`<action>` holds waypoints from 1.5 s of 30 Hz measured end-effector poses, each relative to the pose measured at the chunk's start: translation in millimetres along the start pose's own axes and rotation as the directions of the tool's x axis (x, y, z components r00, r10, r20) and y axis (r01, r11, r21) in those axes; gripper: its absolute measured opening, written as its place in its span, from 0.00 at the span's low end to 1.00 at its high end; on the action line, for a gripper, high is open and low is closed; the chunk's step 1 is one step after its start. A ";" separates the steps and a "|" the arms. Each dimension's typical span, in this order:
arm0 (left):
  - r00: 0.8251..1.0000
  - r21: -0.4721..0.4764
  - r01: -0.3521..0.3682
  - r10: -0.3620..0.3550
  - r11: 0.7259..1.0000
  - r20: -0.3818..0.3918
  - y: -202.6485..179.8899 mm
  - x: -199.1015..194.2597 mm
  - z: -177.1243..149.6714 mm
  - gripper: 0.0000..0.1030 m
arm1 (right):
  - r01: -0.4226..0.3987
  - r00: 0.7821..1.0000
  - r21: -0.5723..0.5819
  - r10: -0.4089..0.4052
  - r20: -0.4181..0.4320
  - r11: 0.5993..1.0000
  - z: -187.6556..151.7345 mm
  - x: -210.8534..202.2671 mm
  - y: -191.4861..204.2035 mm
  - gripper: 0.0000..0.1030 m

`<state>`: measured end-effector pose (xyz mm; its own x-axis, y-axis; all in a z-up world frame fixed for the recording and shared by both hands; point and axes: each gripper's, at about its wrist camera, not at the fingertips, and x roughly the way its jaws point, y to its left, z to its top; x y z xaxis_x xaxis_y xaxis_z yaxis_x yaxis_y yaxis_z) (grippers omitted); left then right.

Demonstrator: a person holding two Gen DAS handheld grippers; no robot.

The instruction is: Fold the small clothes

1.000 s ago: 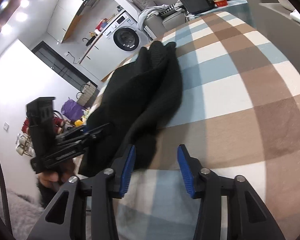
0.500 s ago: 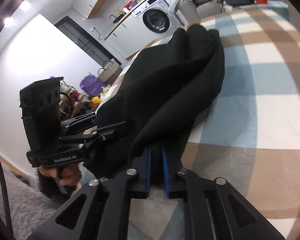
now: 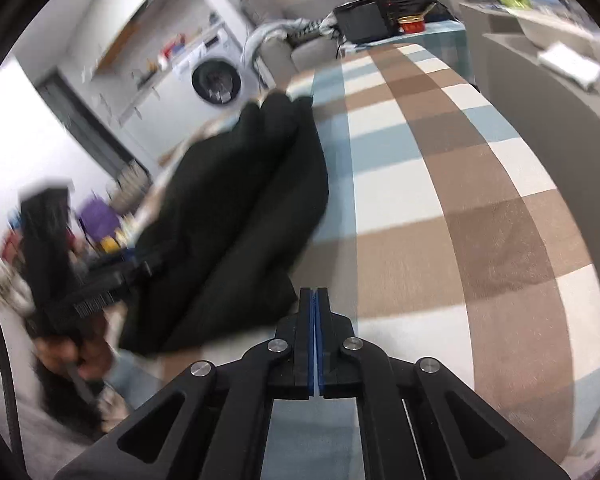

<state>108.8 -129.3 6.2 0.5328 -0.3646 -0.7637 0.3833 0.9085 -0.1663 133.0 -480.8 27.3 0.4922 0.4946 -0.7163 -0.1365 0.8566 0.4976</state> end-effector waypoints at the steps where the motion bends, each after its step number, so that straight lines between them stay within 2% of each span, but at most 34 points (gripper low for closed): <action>1: 1.000 0.002 0.006 -0.006 1.000 0.004 -1.5 -1.4 0.4 0.40 | -0.032 0.999 0.028 0.032 0.005 0.999 2.9 1.6 -3.5 0.03; 2: 1.000 0.016 0.011 -0.012 1.000 0.015 -6.6 -3.7 1.8 0.40 | -0.059 0.998 0.056 0.058 0.009 0.997 4.6 4.6 -7.5 0.06; 4: 0.999 0.048 0.027 -0.028 0.998 0.023 -19.1 -7.2 3.6 0.40 | -0.042 0.999 0.051 0.042 0.008 0.998 7.5 7.0 -6.6 0.07; 6: 0.995 0.104 0.098 -0.100 0.990 0.010 -41.5 -11.2 4.3 0.41 | -0.034 0.999 0.034 0.034 0.011 0.999 9.0 6.0 -2.7 0.11; 7: 0.989 0.126 0.150 -0.150 0.981 -0.006 -51.3 -13.6 3.4 0.41 | -0.038 0.999 0.032 0.037 0.012 0.999 9.0 4.6 -2.0 0.13; 8: 0.972 0.158 0.233 -0.231 0.960 -0.031 -63.6 -17.9 0.7 0.43 | -0.035 0.999 0.026 0.034 0.012 0.999 10.3 4.0 -0.1 0.16; 10: 0.953 0.205 0.303 -0.300 0.931 -0.048 -77.4 -27.5 -6.2 0.46 | -0.019 1.000 0.005 0.019 0.017 1.000 12.8 1.0 3.2 0.17; 11: 0.954 0.224 0.298 -0.296 0.928 -0.044 -80.4 -32.5 -9.1 0.46 | -0.017 1.000 0.001 0.017 0.019 1.000 13.4 0.7 3.1 0.21; 13: 0.966 0.235 0.255 -0.257 0.938 -0.023 -75.2 -41.4 -13.1 0.49 | -0.025 0.999 0.002 0.025 0.022 1.000 15.3 -1.3 2.5 0.36; 14: 0.972 0.213 0.231 -0.235 0.949 -0.010 -67.2 -44.5 -14.3 0.50 | -0.041 0.999 0.011 0.041 0.027 0.999 16.9 -1.7 1.8 0.49; 15: 0.978 0.171 0.204 -0.208 0.964 0.004 -53.4 -47.7 -15.0 0.52 | -0.054 0.998 0.015 0.053 0.030 0.998 17.8 -1.4 1.5 0.54; 18: 0.994 0.000 0.099 -0.099 0.995 0.039 -2.3 -54.0 -20.3 0.57 | -0.124 0.992 0.016 0.124 0.002 0.992 23.0 10.9 6.7 0.59; 20: 0.999 -0.105 0.014 -0.009 0.994 0.045 30.5 -55.7 -28.8 0.57 | -0.142 0.989 0.002 0.142 -0.030 0.990 25.6 26.3 13.7 0.59; 22: 0.997 -0.197 -0.064 0.070 0.978 0.026 60.1 -55.8 -39.6 0.57 | -0.128 0.990 -0.011 0.127 -0.067 0.992 27.0 43.4 20.2 0.59; 23: 0.996 -0.242 -0.084 0.090 0.966 0.012 76.9 -53.9 -46.9 0.57 | -0.126 0.989 -0.014 0.124 -0.084 0.992 26.8 50.9 23.1 0.58; 25: 0.997 -0.285 -0.081 0.083 0.955 -0.006 90.4 -50.3 -55.5 0.57 | -0.121 0.988 -0.031 0.117 -0.102 0.992 25.0 58.5 27.3 0.53; 26: 0.998 -0.300 -0.064 0.064 0.952 -0.011 96.6 -49.5 -60.6 0.56 | -0.117 0.988 -0.039 0.112 -0.110 0.992 23.0 61.4 29.6 0.42; 27: 0.999 -0.308 -0.051 0.050 0.950 -0.011 98.7 -48.4 -62.2 0.49 | -0.122 0.986 -0.053 0.115 -0.124 0.991 20.0 64.1 32.9 0.36; 28: 0.999 -0.311 -0.039 0.038 0.949 -0.011 100.5 -46.7 -63.0 0.37 | -0.113 0.986 -0.066 0.104 -0.128 0.991 17.5 64.8 35.4 0.34; 29: 1.000 -0.309 -0.023 0.020 0.951 -0.013 99.5 -43.9 -63.4 0.33 | -0.102 0.988 -0.071 0.093 -0.125 0.992 14.2 64.6 37.6 0.31; 31: 0.999 -0.297 -0.034 0.034 0.954 -0.006 97.6 -39.4 -60.6 0.26 | -0.113 0.986 -0.060 0.105 -0.128 0.992 9.8 64.1 39.4 0.29; 37: 0.998 -0.293 -0.056 0.061 0.954 0.008 119.0 -29.1 -42.0 0.24 | -0.097 0.992 -0.054 0.092 -0.091 0.994 5.4 76.0 52.7 0.25; 45: 0.991 -0.268 -0.116 0.129 0.956 0.030 137.5 -11.6 -10.2 0.24 | -0.067 0.995 -0.101 0.059 -0.080 0.993 38.1 113.9 72.7 0.22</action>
<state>147.6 1.9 -14.2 0.6005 -0.2503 -0.7595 0.1023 0.9660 -0.2375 211.8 -367.9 0.5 0.4130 0.5543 -0.7226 -0.2551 0.8321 0.4924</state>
